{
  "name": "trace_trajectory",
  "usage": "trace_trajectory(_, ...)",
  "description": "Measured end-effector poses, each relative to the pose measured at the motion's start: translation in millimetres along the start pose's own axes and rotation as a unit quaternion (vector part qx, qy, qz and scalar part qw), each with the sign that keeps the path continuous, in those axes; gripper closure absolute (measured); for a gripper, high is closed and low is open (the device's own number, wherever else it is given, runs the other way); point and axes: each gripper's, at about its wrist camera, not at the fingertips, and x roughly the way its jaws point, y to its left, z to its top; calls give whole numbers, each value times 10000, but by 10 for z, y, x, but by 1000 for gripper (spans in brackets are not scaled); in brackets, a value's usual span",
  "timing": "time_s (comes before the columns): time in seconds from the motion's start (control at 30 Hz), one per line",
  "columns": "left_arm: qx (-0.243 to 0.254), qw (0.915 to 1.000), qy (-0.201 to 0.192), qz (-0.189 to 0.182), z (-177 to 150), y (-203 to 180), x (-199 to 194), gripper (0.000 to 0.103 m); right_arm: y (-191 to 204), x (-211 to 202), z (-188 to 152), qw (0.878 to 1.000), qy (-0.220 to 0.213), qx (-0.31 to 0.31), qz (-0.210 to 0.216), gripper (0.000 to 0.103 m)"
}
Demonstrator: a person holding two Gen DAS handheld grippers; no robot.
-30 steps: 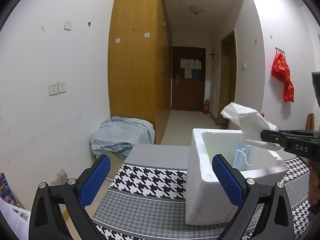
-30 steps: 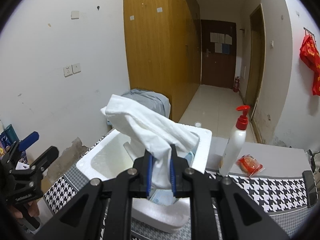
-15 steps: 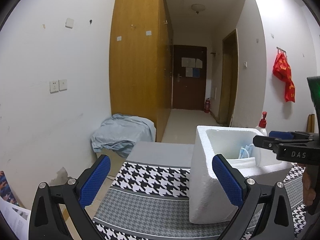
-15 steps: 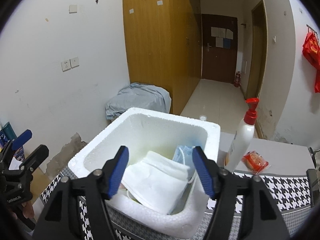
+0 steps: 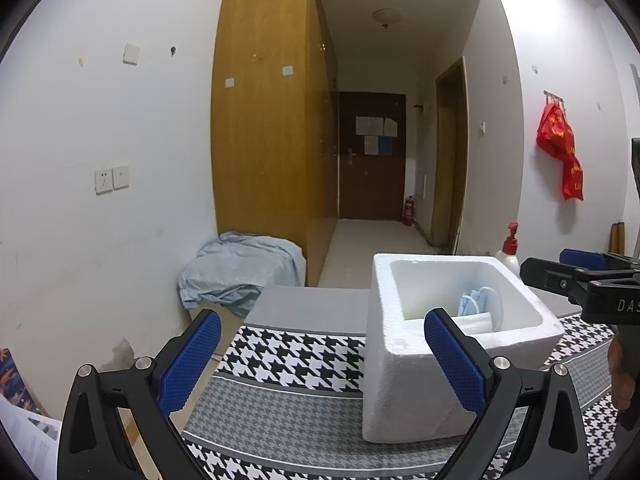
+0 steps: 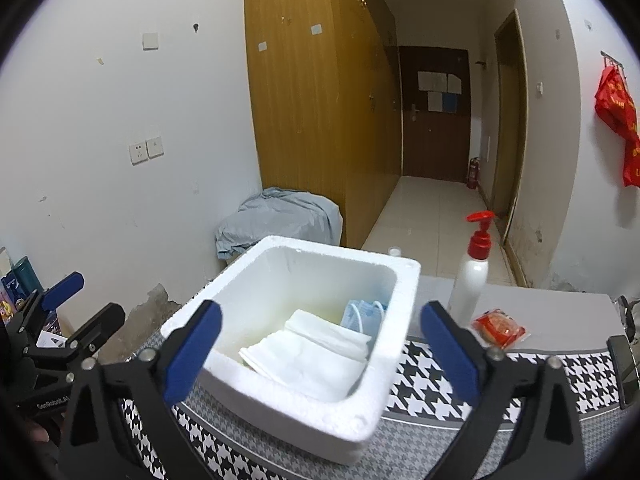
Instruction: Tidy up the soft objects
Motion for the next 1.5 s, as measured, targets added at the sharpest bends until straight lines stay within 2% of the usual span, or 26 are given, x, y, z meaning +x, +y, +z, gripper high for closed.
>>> trace_trajectory(0.57, 103, 9997, -187, -90, 86, -282, -372, 1, -119, -579, -85, 9993, -343, 93, -84, 0)
trace_trajectory(0.9, 161, 9991, -356, -164, 103, -504, -655, 1, -151, -951, -191, 9981, -583, -100, -167, 0)
trace_trajectory(1.3, 64, 9980, -494, -400, 0, -703, -1056, 1, -215, -1471, -479, 9947, -985, -148, -248, 0)
trace_trajectory(1.5, 84, 9973, -638, -360, -59, -785, -1298, 1, -194, -1691, -658, 9929, -1167, -88, -215, 0)
